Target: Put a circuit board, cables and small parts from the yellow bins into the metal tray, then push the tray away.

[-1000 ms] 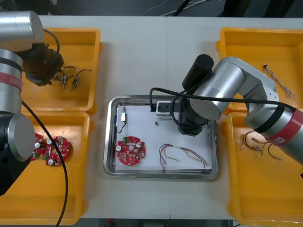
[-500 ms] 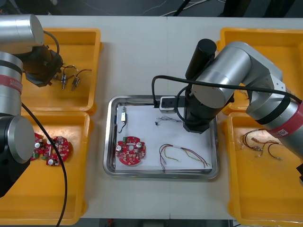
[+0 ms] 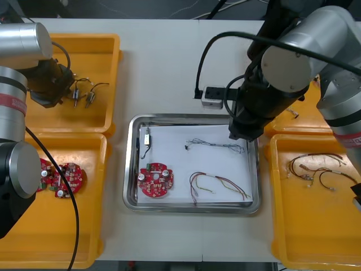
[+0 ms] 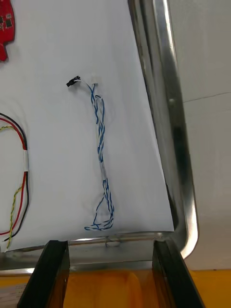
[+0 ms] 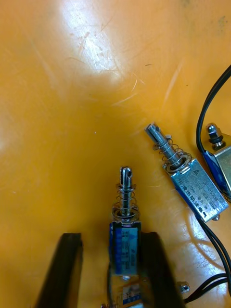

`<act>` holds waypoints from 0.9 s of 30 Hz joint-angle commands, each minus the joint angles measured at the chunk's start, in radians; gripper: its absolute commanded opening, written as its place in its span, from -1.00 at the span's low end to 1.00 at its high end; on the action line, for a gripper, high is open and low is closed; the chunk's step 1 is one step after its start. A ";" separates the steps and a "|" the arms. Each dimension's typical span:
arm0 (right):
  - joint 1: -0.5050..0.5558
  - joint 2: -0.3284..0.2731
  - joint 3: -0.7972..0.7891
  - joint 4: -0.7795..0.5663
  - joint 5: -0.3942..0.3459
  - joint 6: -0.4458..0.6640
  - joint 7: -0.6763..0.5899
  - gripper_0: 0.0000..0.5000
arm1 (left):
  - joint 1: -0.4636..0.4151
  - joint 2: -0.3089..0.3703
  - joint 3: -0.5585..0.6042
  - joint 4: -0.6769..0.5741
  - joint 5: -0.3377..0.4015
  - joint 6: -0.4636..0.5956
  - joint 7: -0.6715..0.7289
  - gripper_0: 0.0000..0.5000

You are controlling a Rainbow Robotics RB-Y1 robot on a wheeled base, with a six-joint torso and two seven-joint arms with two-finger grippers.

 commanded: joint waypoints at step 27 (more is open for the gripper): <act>-0.015 -0.069 -0.364 -0.070 0.080 0.048 -0.822 1.00 | 0.005 0.082 -0.043 -0.382 0.068 0.460 -0.097 -1.00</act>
